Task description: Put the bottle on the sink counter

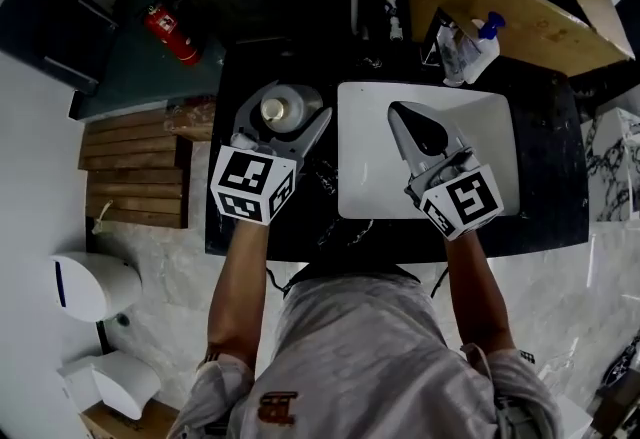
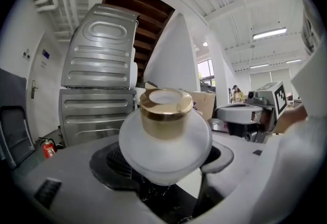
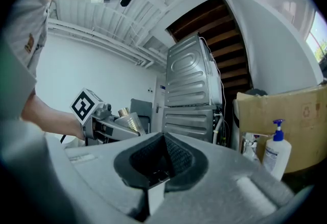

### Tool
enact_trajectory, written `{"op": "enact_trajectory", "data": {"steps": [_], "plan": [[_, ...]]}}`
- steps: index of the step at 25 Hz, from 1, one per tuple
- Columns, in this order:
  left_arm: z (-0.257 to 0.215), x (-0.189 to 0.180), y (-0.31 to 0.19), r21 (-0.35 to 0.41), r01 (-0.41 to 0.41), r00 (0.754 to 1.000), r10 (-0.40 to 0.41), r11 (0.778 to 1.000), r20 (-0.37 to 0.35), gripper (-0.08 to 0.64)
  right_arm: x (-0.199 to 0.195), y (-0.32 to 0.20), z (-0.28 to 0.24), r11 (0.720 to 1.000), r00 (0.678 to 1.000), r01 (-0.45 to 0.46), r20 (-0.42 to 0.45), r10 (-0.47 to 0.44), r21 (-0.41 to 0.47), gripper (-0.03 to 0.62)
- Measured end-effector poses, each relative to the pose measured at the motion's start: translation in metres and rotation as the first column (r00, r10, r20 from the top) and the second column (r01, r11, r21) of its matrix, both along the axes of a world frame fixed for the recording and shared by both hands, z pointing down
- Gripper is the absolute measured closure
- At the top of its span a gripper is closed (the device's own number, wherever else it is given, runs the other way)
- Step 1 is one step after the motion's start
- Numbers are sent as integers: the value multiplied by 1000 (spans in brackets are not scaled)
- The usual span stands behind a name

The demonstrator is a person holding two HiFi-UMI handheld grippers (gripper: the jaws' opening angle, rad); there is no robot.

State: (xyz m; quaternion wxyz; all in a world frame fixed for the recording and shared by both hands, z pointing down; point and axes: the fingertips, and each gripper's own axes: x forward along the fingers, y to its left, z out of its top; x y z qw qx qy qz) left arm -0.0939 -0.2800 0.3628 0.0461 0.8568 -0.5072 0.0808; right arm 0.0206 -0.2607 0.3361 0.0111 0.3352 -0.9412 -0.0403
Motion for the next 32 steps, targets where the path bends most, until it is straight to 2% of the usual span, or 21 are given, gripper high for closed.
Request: {"op": "enact_trajectory", "data": {"steps": [9, 18, 22, 32], "plan": [[59, 0, -33, -153, -5, 998, 15, 988, 64, 232, -1, -16, 24, 999, 998, -31, -48, 29, -40, 592], [119, 6, -58, -328, 8, 988, 44, 944, 151, 232, 5, -17, 41, 996, 998, -28, -55, 23, -79, 592], [134, 9, -63, -368, 16, 983, 53, 930, 177, 232, 9, -18, 44, 996, 998, -27, -52, 23, -84, 592], [152, 8, -71, -413, 40, 977, 51, 910, 206, 232, 19, -17, 49, 995, 998, -33, -48, 28, -96, 592]]}}
